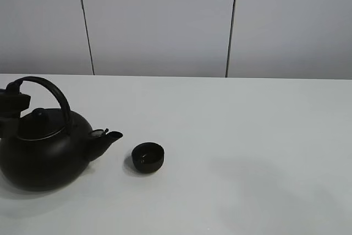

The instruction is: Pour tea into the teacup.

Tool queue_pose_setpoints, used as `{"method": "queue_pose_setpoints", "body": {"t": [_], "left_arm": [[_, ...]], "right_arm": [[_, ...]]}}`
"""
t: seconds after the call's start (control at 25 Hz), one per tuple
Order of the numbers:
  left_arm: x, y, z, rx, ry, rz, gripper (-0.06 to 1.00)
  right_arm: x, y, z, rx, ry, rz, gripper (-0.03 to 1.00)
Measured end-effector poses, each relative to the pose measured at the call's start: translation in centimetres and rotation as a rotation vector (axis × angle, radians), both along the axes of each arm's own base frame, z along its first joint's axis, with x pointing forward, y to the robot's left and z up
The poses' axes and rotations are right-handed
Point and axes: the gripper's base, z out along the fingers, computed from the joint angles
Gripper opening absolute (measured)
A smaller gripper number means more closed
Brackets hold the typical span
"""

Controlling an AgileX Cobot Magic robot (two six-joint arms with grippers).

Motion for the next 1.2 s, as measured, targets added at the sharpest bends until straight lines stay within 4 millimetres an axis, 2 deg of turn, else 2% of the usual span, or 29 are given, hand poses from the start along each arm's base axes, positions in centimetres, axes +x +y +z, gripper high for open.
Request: {"method": "queue_pose_setpoints", "body": {"t": [0.24, 0.56, 0.72, 0.88, 1.2], "left_arm": [[-0.6, 0.1, 1.6, 0.028, 0.016, 0.005, 0.11], [0.6, 0.1, 6.7, -0.034, -0.052, 0.030, 0.11], [1.5, -0.8, 8.7, -0.059, -0.063, 0.035, 0.11], [1.9, -2.7, 9.3, -0.063, -0.023, 0.013, 0.11], [1.3, -5.5, 9.5, -0.069, -0.016, -0.066, 0.11]], "right_arm": [[0.0, 0.0, 0.0, 0.000, 0.000, 0.000, 0.45], [0.0, 0.0, 0.0, 0.000, 0.000, 0.000, 0.45], [0.0, 0.0, 0.0, 0.000, 0.000, 0.000, 0.45], [0.0, 0.0, 0.0, 0.000, 0.000, 0.000, 0.45], [0.0, 0.0, 0.0, 0.000, -0.001, 0.000, 0.45]]}}
